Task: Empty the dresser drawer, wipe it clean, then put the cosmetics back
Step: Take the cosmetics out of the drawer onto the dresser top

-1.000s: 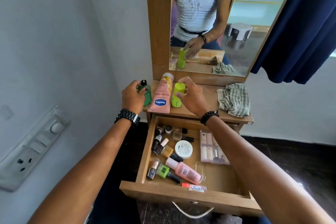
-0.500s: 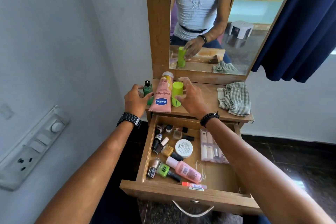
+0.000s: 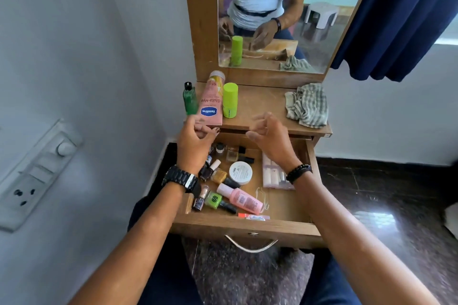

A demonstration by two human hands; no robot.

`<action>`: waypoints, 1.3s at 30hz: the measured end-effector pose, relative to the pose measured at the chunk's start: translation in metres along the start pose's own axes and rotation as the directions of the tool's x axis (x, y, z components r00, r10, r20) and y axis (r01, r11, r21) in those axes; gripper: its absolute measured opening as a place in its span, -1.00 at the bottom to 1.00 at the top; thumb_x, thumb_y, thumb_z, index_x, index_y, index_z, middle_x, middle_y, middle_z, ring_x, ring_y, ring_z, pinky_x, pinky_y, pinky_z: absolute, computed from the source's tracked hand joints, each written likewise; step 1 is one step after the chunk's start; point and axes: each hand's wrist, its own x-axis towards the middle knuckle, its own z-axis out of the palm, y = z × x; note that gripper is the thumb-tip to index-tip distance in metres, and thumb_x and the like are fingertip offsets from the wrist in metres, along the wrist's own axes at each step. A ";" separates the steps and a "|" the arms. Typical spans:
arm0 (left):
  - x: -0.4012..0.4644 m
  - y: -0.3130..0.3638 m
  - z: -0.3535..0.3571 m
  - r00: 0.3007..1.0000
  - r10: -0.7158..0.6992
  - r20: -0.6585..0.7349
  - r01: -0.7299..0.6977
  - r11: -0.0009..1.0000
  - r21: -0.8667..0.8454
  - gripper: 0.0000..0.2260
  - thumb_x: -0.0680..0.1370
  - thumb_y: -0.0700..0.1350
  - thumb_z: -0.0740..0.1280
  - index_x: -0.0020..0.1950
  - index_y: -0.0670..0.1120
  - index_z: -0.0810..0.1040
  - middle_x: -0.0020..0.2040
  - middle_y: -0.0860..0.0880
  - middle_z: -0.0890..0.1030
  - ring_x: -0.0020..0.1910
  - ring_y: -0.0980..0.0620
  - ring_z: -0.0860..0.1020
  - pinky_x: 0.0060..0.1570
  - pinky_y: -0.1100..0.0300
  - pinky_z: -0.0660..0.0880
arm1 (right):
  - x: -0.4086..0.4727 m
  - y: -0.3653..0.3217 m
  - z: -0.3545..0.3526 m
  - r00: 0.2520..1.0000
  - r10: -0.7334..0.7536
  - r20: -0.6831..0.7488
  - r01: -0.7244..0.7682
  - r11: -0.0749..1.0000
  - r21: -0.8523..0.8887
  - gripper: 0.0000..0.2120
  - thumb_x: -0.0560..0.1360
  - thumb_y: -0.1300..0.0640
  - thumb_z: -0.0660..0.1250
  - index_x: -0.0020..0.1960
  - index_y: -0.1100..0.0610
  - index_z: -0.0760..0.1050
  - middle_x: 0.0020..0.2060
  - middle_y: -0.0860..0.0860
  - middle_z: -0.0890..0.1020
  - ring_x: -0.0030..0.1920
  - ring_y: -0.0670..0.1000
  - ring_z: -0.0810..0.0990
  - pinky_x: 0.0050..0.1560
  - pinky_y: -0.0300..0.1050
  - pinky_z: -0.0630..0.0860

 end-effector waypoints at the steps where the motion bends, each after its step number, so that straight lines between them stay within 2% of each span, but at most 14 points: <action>1: -0.007 -0.003 0.009 0.994 -0.044 0.096 0.047 0.999 -0.022 -0.75 0.46 -0.19 0.41 0.09 -0.15 0.45 -0.22 0.00 0.55 -0.22 0.00 0.59 -0.14 0.18 0.57 | -0.007 0.009 -0.003 0.999 0.039 0.011 -0.039 0.999 0.005 -0.75 0.45 0.24 0.42 0.08 0.08 0.46 -0.15 0.00 0.62 -0.16 -0.07 0.61 -0.13 -0.27 0.55; 4: -0.019 -0.007 0.036 0.883 -0.218 0.416 0.238 0.971 0.004 -0.77 0.49 -0.25 0.36 0.12 -0.16 0.46 -0.23 -0.03 0.54 -0.21 0.02 0.57 -0.12 0.12 0.57 | -0.027 0.039 -0.014 0.990 0.141 0.012 -0.140 0.989 -0.039 -0.79 0.45 0.22 0.41 0.06 0.08 0.49 -0.08 0.00 0.61 -0.08 -0.04 0.59 -0.12 -0.26 0.51; 7: -0.024 -0.011 0.063 0.731 -0.361 0.579 0.349 0.927 0.137 -0.71 0.52 -0.28 0.31 0.22 -0.27 0.43 -0.20 -0.06 0.52 -0.22 0.07 0.52 -0.10 0.19 0.53 | -0.040 0.066 -0.024 0.977 0.211 -0.003 -0.206 0.948 -0.241 -0.77 0.45 0.21 0.40 0.10 0.14 0.51 0.02 0.03 0.55 0.05 0.03 0.54 0.00 -0.12 0.51; 11: -0.027 -0.017 0.092 0.645 -0.437 0.627 0.279 0.898 0.339 -0.64 0.54 -0.21 0.29 0.31 -0.25 0.38 0.15 -0.27 0.54 -0.28 0.02 0.49 -0.28 0.18 0.47 | -0.055 0.084 -0.030 0.950 0.311 0.035 -0.266 0.863 -0.430 -0.65 0.48 0.19 0.37 0.24 0.14 0.43 0.29 0.13 0.39 0.23 0.14 0.45 0.27 -0.05 0.40; 13: -0.029 -0.020 0.104 0.634 -0.459 0.622 0.234 0.881 0.412 -0.62 0.54 -0.17 0.26 0.35 -0.19 0.35 0.24 -0.22 0.51 -0.12 -0.04 0.55 -0.09 0.10 0.53 | -0.058 0.086 -0.027 0.935 0.348 0.066 -0.283 0.846 -0.451 -0.62 0.50 0.19 0.33 0.30 0.15 0.37 0.34 0.15 0.33 0.27 0.16 0.44 0.31 -0.05 0.36; 15: -0.033 -0.022 0.112 0.611 -0.490 0.622 0.215 0.859 0.466 -0.64 0.55 -0.19 0.19 0.35 -0.17 0.35 0.25 -0.18 0.49 0.13 -0.10 0.52 0.14 0.05 0.47 | -0.058 0.086 -0.022 0.921 0.378 0.091 -0.296 0.834 -0.465 -0.59 0.52 0.19 0.30 0.33 0.18 0.32 0.33 0.20 0.32 0.27 0.21 0.43 0.32 -0.01 0.36; 17: -0.038 -0.021 0.116 0.576 -0.519 0.631 0.248 0.847 0.471 -0.76 0.55 -0.25 0.12 0.21 -0.18 0.39 0.10 -0.17 0.53 0.04 -0.09 0.50 0.09 0.07 0.46 | -0.057 0.086 -0.018 0.916 0.391 0.084 -0.311 0.829 -0.465 -0.57 0.51 0.18 0.29 0.35 0.19 0.28 0.30 0.23 0.33 0.25 0.24 0.43 0.30 0.01 0.37; 19: -0.042 -0.018 0.117 0.567 -0.545 0.618 0.302 0.836 0.459 -0.84 0.56 -0.28 0.08 0.09 -0.10 0.34 -0.15 -0.07 0.48 -0.13 -0.04 0.45 -0.03 0.10 0.43 | -0.056 0.087 -0.019 0.918 0.395 0.047 -0.332 0.827 -0.453 -0.55 0.51 0.18 0.30 0.36 0.19 0.27 0.29 0.24 0.35 0.24 0.24 0.43 0.28 0.00 0.38; 21: -0.044 -0.018 0.116 0.573 -0.562 0.596 0.376 0.827 0.418 -0.78 0.58 -0.28 0.07 0.16 -0.06 0.34 -0.22 -0.02 0.41 -0.13 -0.05 0.44 0.01 0.07 0.45 | -0.057 0.086 -0.024 0.918 0.394 0.041 -0.336 0.830 -0.446 -0.54 0.51 0.16 0.32 0.35 0.19 0.28 0.26 0.22 0.41 0.22 0.21 0.45 0.24 -0.03 0.40; 23: -0.044 -0.019 0.114 0.567 -0.584 0.582 0.467 0.809 0.357 -0.71 0.58 -0.29 0.06 0.27 -0.11 0.36 -0.09 -0.09 0.46 0.04 -0.10 0.47 0.16 0.01 0.44 | -0.059 0.087 -0.028 0.908 0.415 0.066 -0.347 0.830 -0.437 -0.54 0.50 0.13 0.35 0.32 0.19 0.29 0.22 0.20 0.48 0.18 0.18 0.49 0.16 -0.05 0.43; 25: -0.045 -0.016 0.109 0.538 -0.613 0.579 0.552 0.775 0.308 -0.71 0.56 -0.32 0.05 0.23 -0.11 0.36 0.12 -0.16 0.45 0.23 -0.14 0.43 0.28 -0.05 0.40 | -0.062 0.087 -0.027 0.880 0.463 0.107 -0.374 0.814 -0.445 -0.54 0.51 0.11 0.34 0.32 0.20 0.27 0.23 0.20 0.49 0.18 0.19 0.51 0.12 -0.07 0.45; 30: -0.051 -0.010 0.105 0.542 -0.609 0.579 0.561 0.775 0.290 -0.65 0.55 -0.35 0.05 0.31 -0.15 0.33 0.06 -0.12 0.38 0.25 -0.14 0.39 0.30 -0.05 0.37 | -0.065 0.080 -0.028 0.842 0.511 0.173 -0.376 0.786 -0.490 -0.51 0.57 0.09 0.25 0.42 0.18 0.18 0.35 0.23 0.35 0.30 0.22 0.40 0.29 0.02 0.36; 34: -0.048 0.002 0.096 0.572 -0.589 0.571 0.503 0.802 0.323 -0.74 0.55 -0.35 0.04 -0.17 -0.06 0.40 -0.17 0.00 0.37 0.08 -0.07 0.36 0.09 0.09 0.38 | -0.074 0.078 -0.035 0.897 0.432 0.092 -0.354 0.829 -0.434 -0.58 0.56 0.07 0.27 0.37 0.15 0.32 0.32 0.18 0.38 0.32 0.16 0.35 0.30 -0.01 0.34; 39: -0.054 0.021 0.076 0.619 -0.497 0.608 0.491 0.849 0.194 -0.74 0.58 -0.34 0.07 0.14 -0.20 0.49 0.15 -0.14 0.41 0.28 -0.08 0.40 0.20 0.09 0.39 | -0.084 0.061 -0.046 0.954 0.283 -0.105 -0.300 0.920 -0.253 -0.77 0.52 0.11 0.34 0.13 0.15 0.60 0.15 0.09 0.61 0.17 0.03 0.52 0.16 -0.11 0.45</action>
